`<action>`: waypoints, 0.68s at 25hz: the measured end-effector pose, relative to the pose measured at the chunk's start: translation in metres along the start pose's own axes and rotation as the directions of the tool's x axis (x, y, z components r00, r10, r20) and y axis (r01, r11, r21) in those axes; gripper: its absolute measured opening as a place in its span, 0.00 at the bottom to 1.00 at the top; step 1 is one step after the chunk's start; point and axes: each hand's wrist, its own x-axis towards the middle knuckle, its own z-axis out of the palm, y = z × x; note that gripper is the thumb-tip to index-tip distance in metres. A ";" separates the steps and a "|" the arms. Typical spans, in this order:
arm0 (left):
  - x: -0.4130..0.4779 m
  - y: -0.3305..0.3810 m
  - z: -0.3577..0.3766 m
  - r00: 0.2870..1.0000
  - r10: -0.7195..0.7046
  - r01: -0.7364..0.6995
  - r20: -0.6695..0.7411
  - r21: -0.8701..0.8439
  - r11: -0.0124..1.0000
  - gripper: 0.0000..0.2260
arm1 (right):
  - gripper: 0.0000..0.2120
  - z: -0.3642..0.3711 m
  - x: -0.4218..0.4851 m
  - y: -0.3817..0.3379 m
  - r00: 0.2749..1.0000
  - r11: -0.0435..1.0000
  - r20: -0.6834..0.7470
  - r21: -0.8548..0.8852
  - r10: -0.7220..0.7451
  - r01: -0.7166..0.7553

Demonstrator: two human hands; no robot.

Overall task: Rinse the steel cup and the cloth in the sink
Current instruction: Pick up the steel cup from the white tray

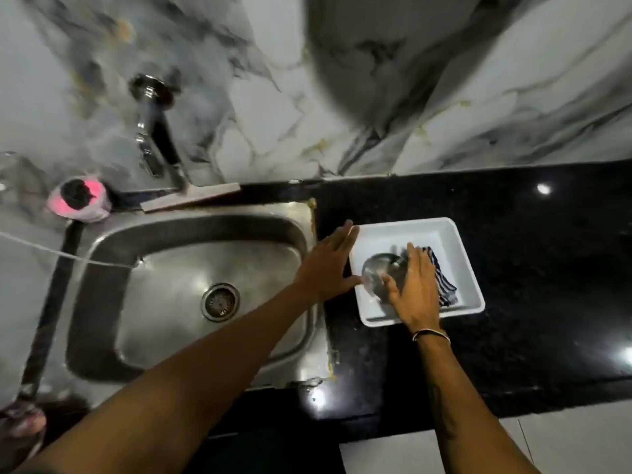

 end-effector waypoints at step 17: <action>0.031 -0.013 0.011 0.995 -0.055 0.083 0.081 -0.393 0.916 0.59 | 0.51 -0.006 0.023 -0.006 0.993 0.974 0.089 0.219 -0.074 0.053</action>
